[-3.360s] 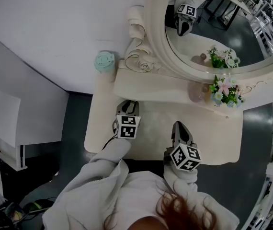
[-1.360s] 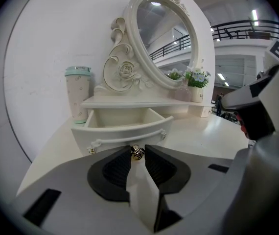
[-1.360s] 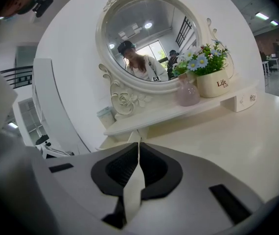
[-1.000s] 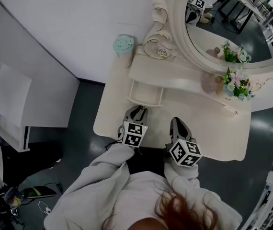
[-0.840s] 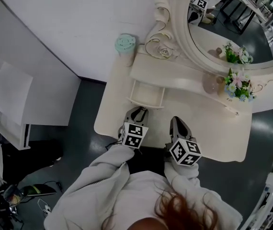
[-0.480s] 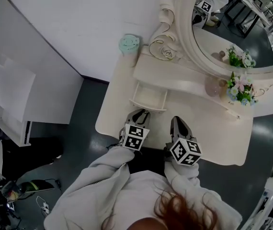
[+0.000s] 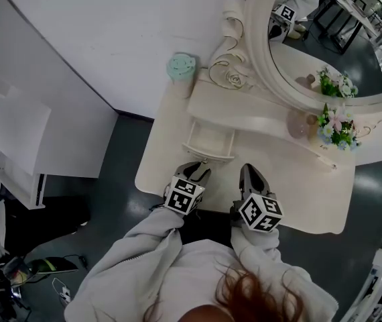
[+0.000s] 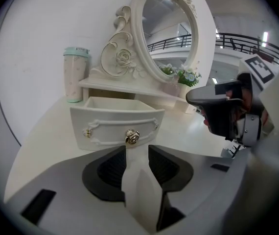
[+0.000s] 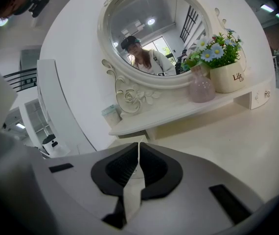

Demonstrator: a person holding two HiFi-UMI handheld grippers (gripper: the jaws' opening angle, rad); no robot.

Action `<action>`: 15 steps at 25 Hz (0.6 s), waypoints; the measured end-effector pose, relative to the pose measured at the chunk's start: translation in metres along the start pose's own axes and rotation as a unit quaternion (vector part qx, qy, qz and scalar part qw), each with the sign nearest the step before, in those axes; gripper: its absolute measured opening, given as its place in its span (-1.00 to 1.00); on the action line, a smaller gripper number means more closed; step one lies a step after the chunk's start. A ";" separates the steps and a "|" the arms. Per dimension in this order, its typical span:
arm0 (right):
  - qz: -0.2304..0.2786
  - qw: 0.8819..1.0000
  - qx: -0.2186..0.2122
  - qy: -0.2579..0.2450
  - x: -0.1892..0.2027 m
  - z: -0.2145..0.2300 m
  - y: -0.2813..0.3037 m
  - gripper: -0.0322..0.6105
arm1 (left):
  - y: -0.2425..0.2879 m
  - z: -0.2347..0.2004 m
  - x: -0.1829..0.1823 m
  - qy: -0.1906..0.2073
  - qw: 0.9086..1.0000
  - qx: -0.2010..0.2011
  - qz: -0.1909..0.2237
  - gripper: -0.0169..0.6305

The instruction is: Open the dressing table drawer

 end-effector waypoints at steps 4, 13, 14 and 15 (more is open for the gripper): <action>0.001 1.000 0.001 0.001 -0.001 0.000 0.002 -0.79 | -0.017 -0.008 0.006 -0.040 0.999 0.009 0.003 -0.51; 0.011 1.000 0.005 -0.017 -0.003 -0.003 0.003 -0.79 | -0.063 -0.023 -0.019 -0.049 0.995 -0.013 0.084 -0.80; 0.014 1.000 0.005 -0.023 -0.004 -0.004 0.002 -0.79 | -0.067 -0.023 -0.025 -0.042 0.994 -0.015 0.096 -0.81; 0.018 0.999 0.006 -0.029 -0.005 -0.005 0.001 -0.79 | -0.071 -0.022 -0.031 -0.033 0.994 -0.016 0.108 -0.81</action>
Point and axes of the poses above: the fingertips, and each gripper's own axes: y forward along the fingers, z to its right, x out of its underside, the point moved 4 cm from there along -y, backward along the fingers, and after that the axes turned 15 degrees about x, right-handed, at the moved point
